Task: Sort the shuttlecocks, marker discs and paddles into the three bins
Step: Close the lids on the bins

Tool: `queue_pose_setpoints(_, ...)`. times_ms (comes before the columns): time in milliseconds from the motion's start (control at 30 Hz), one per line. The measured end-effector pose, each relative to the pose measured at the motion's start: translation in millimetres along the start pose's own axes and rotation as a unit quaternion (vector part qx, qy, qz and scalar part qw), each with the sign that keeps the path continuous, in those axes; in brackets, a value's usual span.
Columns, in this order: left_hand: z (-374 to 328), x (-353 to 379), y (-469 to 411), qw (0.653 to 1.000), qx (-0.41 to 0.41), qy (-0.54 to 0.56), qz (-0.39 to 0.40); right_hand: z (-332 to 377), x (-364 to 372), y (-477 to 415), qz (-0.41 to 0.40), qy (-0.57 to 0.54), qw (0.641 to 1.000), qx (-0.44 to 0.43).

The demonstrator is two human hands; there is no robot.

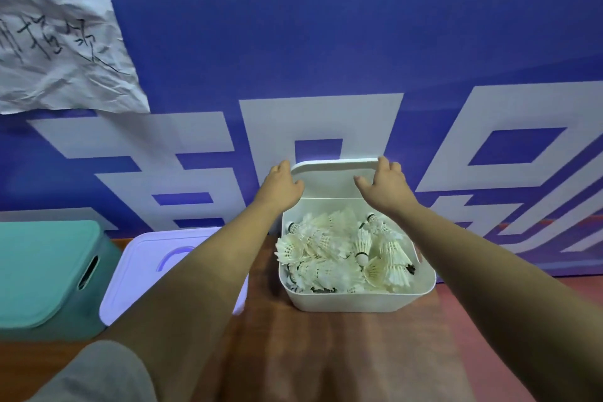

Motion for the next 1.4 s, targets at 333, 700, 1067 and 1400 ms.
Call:
queue_pose_setpoints(333, 7, 15, -15, 0.994, 0.049, -0.001, -0.094, -23, 13, -8, -0.014, -0.099, 0.995, 0.022)
queue_pose_setpoints(700, -38, -64, 43, 0.956, 0.164, 0.023, -0.244, 15, -35, 16, -0.077, -0.263, 0.961, 0.046)
queue_pose_setpoints(1067, -48, -47, 138, 0.935, 0.282, 0.052, -0.21, 40, -25, 70, -0.096, -0.656, 0.713, 0.229)
queue_pose_setpoints(1400, 10, -40, 118, 0.965, 0.174, 0.08, -0.177, -4, -24, 119, -0.129, -0.688, 0.67, 0.247)
Point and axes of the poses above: each hand's wrist, its own y-axis away from the middle knuckle, its own x-axis out of the palm, z = x × y, the point moved 6 cm from there along -y, towards the middle knuckle, and after that the axes turned 7 degrees about -x, right-handed, at the moved point
